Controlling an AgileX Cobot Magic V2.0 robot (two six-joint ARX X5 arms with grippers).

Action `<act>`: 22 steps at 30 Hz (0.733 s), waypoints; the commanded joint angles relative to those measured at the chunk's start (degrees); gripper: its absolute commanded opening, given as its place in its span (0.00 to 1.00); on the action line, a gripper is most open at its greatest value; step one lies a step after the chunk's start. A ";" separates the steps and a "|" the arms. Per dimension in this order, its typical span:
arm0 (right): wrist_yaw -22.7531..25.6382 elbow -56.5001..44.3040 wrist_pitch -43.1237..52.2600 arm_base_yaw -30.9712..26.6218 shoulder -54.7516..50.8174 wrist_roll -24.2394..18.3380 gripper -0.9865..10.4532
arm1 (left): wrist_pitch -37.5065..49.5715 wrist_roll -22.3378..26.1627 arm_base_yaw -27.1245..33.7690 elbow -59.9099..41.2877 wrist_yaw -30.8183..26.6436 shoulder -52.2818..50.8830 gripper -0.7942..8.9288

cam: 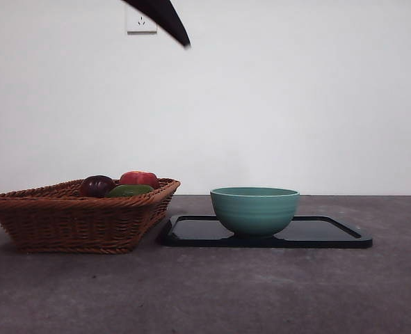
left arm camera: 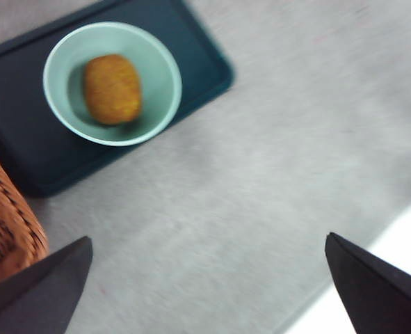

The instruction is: Pick up the wifruite, put it on the bowl, pick up the plate, put it on desk

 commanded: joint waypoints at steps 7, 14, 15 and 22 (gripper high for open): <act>0.33 0.66 0.57 0.46 0.15 -0.07 0.59 | -4.26 8.04 3.08 14.19 0.11 17.18 0.69; 0.28 0.66 0.37 0.46 0.15 0.87 0.59 | -4.17 10.78 5.05 24.61 0.07 27.82 0.69; 0.24 0.66 0.35 0.46 0.15 1.03 0.59 | -4.20 10.95 5.29 25.90 0.07 29.07 0.69; -0.11 0.66 -0.28 0.46 0.15 2.29 0.59 | -2.62 13.60 7.28 30.38 -0.50 35.95 0.69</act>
